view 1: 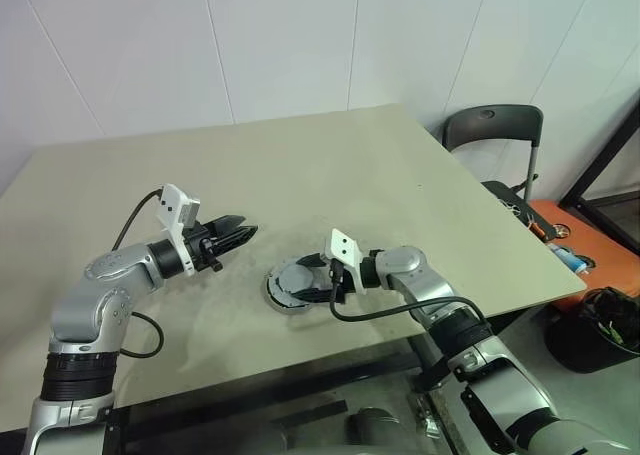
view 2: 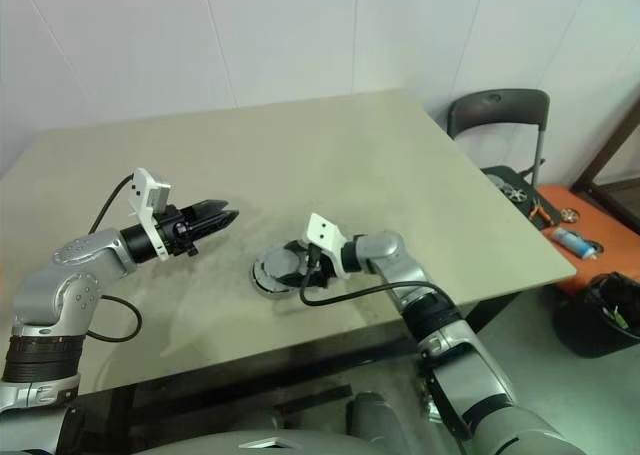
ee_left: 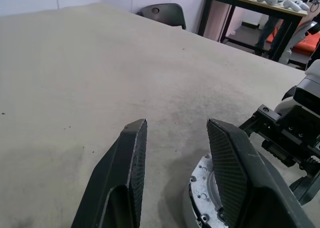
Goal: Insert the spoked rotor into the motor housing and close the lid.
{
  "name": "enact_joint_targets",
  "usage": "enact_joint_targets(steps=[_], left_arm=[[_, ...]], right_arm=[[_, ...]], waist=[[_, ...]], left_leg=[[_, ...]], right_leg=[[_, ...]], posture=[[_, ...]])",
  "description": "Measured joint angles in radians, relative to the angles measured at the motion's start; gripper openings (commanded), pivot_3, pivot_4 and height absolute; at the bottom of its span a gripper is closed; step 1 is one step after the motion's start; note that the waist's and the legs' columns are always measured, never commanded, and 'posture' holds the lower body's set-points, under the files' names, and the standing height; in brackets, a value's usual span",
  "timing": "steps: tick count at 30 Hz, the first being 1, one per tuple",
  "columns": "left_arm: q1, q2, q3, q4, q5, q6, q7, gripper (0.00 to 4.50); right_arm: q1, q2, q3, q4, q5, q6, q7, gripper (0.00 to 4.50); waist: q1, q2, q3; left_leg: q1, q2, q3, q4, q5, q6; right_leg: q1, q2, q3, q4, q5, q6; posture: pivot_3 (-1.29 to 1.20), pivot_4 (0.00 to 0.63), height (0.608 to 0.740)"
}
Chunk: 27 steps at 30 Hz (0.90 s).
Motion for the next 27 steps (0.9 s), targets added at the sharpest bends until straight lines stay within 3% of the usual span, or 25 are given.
enact_joint_targets(steps=[8,27], left_arm=[[0.005,0.021,0.002,-0.001,-0.019,0.004,-0.023,2.04],[0.040,0.056,0.009,0.000,-0.020,-0.003,-0.048,2.04]], right_arm=[[0.005,0.014,-0.004,-0.065,0.023,0.142,-0.001,3.05],[0.027,0.043,0.000,-0.027,-0.006,0.058,-0.041,3.05]], waist=[[0.001,0.000,0.000],[-0.011,0.000,0.000]], left_leg=[[-0.001,0.000,0.000,0.000,0.000,0.000],[0.000,0.001,0.000,-0.001,0.000,0.000]], right_leg=[[-0.001,0.000,0.000,-0.001,0.000,0.000],[-0.001,0.001,0.000,0.000,0.000,0.000]], posture=[[0.00,0.000,0.740],[0.00,0.000,0.740]])
